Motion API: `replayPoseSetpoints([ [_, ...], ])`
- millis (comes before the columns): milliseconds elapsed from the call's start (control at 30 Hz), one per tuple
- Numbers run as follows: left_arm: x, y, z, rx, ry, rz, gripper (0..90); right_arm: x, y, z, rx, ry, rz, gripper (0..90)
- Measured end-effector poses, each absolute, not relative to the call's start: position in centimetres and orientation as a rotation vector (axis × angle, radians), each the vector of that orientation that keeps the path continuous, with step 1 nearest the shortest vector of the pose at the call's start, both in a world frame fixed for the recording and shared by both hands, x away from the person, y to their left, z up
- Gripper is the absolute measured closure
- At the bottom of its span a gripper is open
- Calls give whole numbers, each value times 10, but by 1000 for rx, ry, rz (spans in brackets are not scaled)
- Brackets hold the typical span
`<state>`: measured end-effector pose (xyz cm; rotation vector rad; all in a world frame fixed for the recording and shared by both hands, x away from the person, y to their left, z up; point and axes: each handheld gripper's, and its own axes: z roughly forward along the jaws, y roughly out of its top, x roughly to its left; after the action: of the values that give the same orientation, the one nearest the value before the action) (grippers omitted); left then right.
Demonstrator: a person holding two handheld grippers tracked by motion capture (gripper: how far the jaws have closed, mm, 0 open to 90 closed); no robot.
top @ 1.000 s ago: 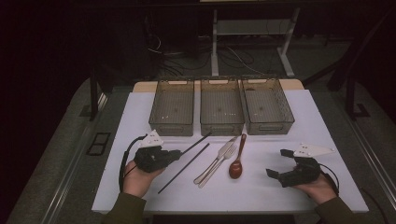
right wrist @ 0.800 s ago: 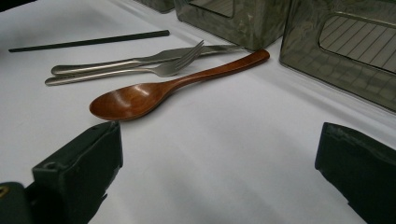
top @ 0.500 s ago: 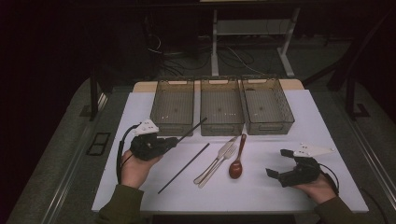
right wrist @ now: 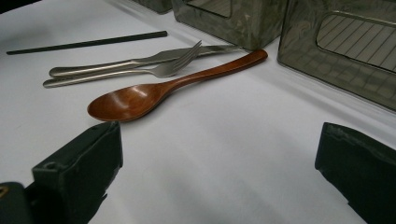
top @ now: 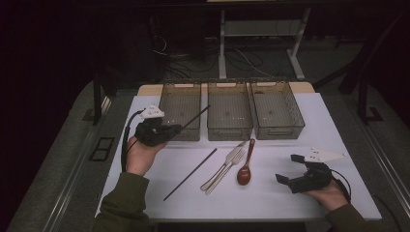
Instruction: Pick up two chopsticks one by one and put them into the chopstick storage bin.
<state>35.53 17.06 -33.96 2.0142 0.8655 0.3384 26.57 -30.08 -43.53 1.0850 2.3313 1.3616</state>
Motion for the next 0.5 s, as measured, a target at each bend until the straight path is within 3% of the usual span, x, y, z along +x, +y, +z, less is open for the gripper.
replayPoseSetpoints([
  [500,405,176,-328,1964,964,381,856,266,-302,-435,1083,2326,1367,3],
])
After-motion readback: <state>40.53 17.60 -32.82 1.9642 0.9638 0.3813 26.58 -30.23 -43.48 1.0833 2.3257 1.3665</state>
